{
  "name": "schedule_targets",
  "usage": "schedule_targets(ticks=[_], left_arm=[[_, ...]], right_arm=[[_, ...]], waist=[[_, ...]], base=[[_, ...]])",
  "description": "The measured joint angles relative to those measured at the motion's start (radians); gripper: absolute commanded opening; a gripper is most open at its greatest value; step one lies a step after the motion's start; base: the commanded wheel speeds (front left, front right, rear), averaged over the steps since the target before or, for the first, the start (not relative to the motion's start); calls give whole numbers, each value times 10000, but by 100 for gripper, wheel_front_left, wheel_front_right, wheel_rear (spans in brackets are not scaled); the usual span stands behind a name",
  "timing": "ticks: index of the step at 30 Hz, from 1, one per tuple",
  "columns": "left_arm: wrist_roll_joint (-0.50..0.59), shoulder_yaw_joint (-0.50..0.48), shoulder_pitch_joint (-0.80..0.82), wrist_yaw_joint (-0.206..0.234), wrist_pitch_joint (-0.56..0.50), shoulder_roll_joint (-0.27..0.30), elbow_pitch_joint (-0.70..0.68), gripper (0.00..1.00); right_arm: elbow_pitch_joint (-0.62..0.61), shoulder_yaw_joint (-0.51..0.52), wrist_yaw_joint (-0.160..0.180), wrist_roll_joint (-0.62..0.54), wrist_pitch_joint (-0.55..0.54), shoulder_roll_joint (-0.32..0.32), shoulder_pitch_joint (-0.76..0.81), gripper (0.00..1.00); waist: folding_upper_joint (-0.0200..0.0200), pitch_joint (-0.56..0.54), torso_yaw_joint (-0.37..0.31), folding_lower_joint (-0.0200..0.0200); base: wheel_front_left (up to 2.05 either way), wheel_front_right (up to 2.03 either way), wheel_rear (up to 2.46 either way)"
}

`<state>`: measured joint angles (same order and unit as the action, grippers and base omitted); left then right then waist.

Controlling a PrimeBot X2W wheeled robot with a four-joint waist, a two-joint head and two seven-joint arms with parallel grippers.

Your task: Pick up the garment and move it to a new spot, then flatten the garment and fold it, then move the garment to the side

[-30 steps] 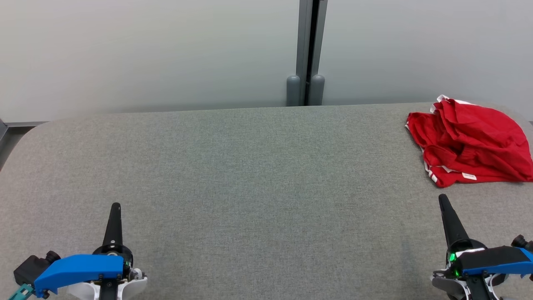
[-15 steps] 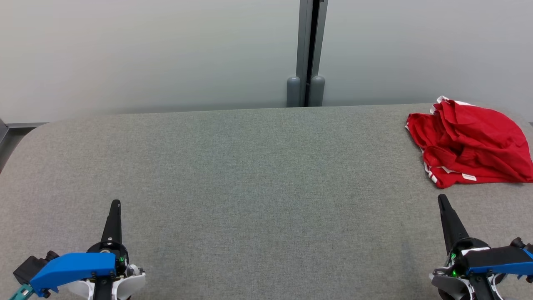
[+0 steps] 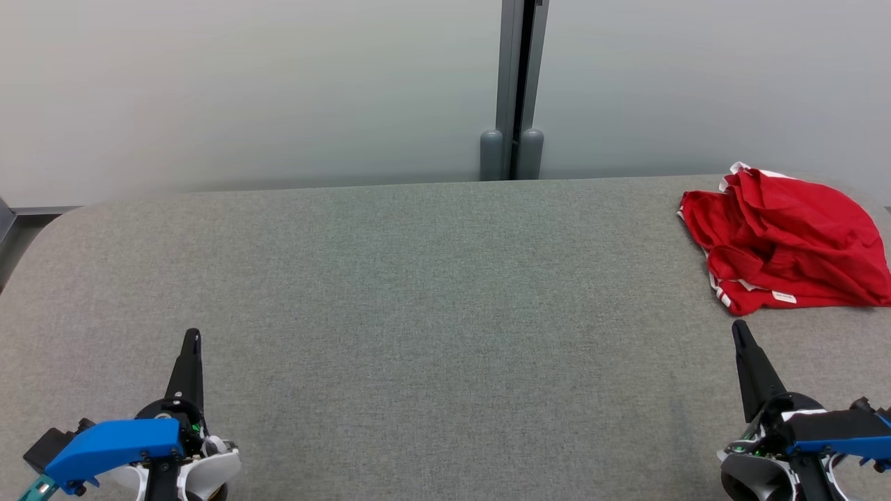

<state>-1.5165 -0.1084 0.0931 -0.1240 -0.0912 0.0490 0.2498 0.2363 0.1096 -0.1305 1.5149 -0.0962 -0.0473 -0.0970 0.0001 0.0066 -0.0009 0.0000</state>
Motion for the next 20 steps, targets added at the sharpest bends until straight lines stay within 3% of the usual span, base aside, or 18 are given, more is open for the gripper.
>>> schedule_targets(ticks=[20], left_arm=[[-955, -54, 109, -17, -226, 2, -19, 0]], right_arm=[[86, 35, 0, 966, -171, -2, -39, 0]], waist=[[0, -36, 9, 0]], base=[[0, 0, 0]])
